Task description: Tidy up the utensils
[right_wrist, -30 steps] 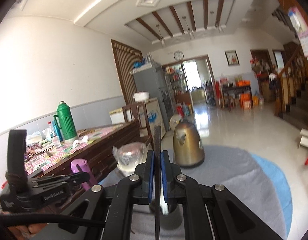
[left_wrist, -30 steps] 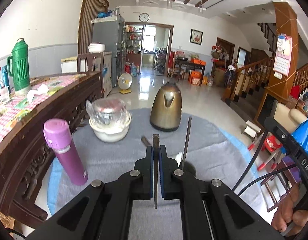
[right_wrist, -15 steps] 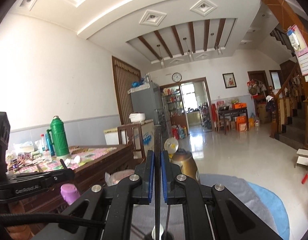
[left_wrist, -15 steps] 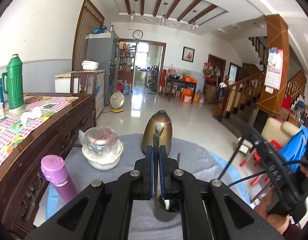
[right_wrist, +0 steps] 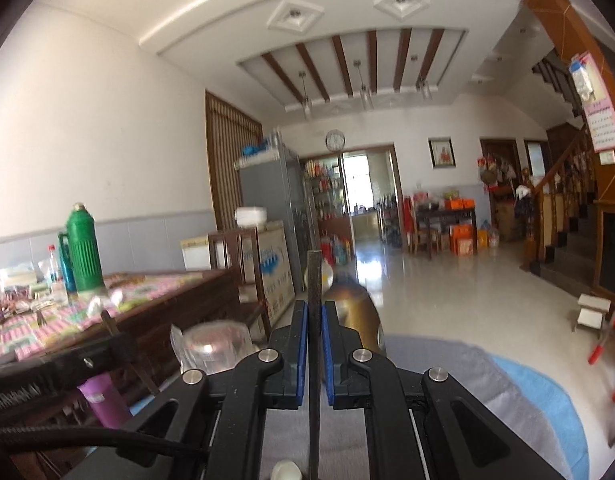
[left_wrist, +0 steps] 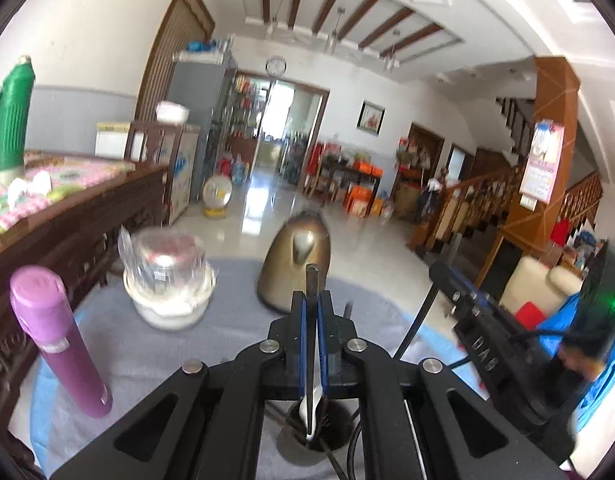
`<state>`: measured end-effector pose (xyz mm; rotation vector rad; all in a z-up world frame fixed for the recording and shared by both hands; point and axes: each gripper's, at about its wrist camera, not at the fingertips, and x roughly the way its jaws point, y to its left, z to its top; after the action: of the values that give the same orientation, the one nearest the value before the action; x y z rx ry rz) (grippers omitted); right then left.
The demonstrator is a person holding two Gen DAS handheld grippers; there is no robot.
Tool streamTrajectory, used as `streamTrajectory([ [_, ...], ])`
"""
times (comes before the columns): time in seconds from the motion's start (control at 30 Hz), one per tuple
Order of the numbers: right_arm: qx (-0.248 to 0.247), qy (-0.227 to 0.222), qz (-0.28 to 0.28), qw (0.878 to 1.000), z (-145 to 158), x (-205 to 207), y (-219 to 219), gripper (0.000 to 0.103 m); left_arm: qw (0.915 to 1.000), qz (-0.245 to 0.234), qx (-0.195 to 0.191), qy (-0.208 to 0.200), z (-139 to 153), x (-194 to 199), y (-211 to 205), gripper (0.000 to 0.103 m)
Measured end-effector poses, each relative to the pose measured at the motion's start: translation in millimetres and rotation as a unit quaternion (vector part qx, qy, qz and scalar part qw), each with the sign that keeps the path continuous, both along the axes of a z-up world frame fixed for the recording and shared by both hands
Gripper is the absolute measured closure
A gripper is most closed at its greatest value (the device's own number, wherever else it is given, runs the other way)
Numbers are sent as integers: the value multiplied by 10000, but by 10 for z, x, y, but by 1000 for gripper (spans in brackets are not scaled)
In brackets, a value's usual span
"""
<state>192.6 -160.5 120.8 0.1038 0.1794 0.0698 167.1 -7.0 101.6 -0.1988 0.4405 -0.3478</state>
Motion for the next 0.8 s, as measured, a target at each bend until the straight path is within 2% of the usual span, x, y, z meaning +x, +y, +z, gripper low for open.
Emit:
streamTrajectory([
  [0.13, 162, 467, 159, 9986, -205, 96, -125, 95, 9993, -57, 186, 326, -236, 97, -38, 97],
  [0.27, 557, 1061, 482, 9916, -322, 146, -282, 95, 9992, -213, 41, 344, -155, 63, 27, 91],
  [0.33, 860, 1241, 578, 9868, -316, 115, -405, 93, 9996, -185, 32, 222, -91, 14, 79, 68],
  [0.37, 957, 1277, 578, 9855, -304, 89, -455, 88, 9998, -150, -4, 116, -32, -23, 110, 63],
  [0.4, 1088, 1289, 593, 9839, -278, 44, -519, 81, 9999, -102, -26, 38, 20, -56, 139, 59],
  [0.43, 1179, 1256, 622, 9831, -238, 11, -548, 80, 10000, -68, -40, -28, 67, -89, 158, 59],
  [0.57, 1523, 812, 836, 9814, 62, -260, -681, 80, 9996, 56, -168, -198, 271, -198, 285, 54],
  [0.63, 1694, 479, 971, 9796, 286, -419, -728, 80, 9994, 93, -170, -283, 341, -283, 320, 44],
  [0.67, 1761, 234, 1045, 9785, 423, -555, -763, 74, 9994, 144, -89, -309, 369, -327, 315, 39],
  [0.7, 1765, 109, 1066, 9784, 485, -611, -748, 57, 9993, 202, -6, -319, 381, -358, 322, 29],
  [0.77, 1663, -229, 1022, 9805, 623, -825, -730, 24, 9983, 380, 250, -363, 396, -489, 331, 22],
  [0.8, 1577, -375, 986, 9818, 640, -926, -710, 24, 9979, 421, 319, -370, 391, -522, 335, 18],
])
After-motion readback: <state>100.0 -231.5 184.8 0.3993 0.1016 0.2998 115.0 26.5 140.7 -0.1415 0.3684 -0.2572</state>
